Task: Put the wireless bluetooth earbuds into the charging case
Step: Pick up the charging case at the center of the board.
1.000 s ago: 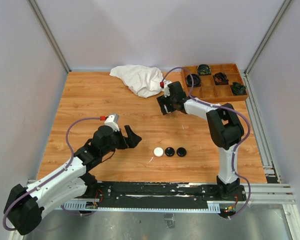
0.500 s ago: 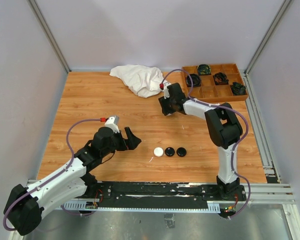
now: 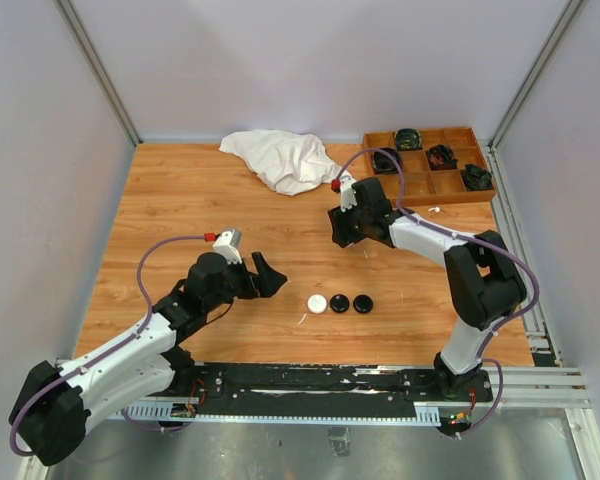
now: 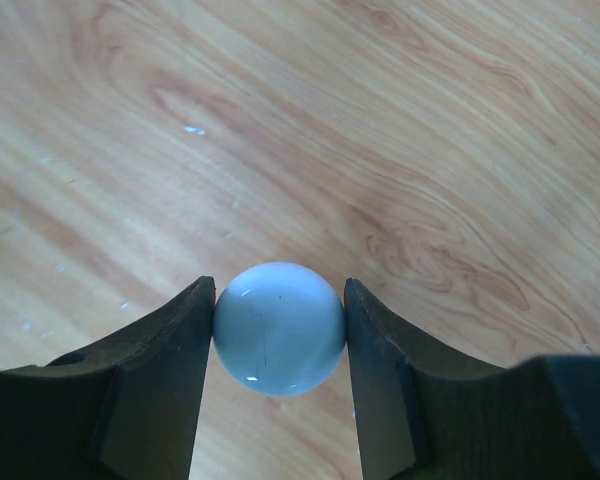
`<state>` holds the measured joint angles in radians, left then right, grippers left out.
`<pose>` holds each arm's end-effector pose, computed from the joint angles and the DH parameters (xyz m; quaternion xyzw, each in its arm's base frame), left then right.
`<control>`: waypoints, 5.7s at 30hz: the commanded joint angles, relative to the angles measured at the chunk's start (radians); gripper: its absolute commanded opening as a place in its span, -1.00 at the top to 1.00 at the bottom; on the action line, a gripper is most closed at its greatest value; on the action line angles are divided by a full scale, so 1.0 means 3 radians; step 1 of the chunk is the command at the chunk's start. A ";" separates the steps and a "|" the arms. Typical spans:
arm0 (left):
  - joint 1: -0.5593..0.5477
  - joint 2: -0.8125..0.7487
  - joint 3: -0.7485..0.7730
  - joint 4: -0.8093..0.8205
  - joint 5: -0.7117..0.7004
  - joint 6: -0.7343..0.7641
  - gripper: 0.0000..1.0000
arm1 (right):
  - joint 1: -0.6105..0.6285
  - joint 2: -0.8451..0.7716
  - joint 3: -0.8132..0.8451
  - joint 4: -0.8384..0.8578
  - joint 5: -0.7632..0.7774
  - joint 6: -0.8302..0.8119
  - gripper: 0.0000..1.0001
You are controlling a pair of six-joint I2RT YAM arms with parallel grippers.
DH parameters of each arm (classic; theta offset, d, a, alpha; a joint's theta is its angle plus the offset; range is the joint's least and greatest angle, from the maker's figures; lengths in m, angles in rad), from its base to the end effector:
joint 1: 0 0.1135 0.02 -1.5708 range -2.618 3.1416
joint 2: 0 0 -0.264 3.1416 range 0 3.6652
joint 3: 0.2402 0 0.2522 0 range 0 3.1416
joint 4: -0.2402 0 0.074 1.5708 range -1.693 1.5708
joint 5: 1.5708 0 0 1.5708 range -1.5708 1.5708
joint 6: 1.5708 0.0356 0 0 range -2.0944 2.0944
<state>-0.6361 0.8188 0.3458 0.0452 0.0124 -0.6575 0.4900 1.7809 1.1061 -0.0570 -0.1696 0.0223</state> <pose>0.1484 -0.1101 0.2027 -0.0056 0.8411 -0.3301 0.4285 0.3368 0.1865 0.1926 -0.2444 0.8772 0.1776 0.3730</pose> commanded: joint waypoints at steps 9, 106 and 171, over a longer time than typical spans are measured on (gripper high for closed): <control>0.0290 0.0245 0.0074 0.0813 0.0686 -0.0172 -0.85 | 0.0262 -0.0950 -0.0398 -0.0100 -0.0638 -0.0476 0.26; 0.0437 0.0385 0.0208 0.1068 0.1538 -0.2358 1.00 | 0.1760 -0.2087 -0.1760 0.2169 -0.0118 -0.3177 -0.49; 0.0438 -0.0162 -0.0058 0.1659 0.1272 -0.1114 -0.81 | 0.1345 -0.2251 -0.0714 -0.0352 -0.0657 -0.1445 0.98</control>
<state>-0.5053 0.7914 0.2886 0.4751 0.3851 -1.2530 0.9459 1.1221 0.8131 -0.0086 -0.2642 -0.5758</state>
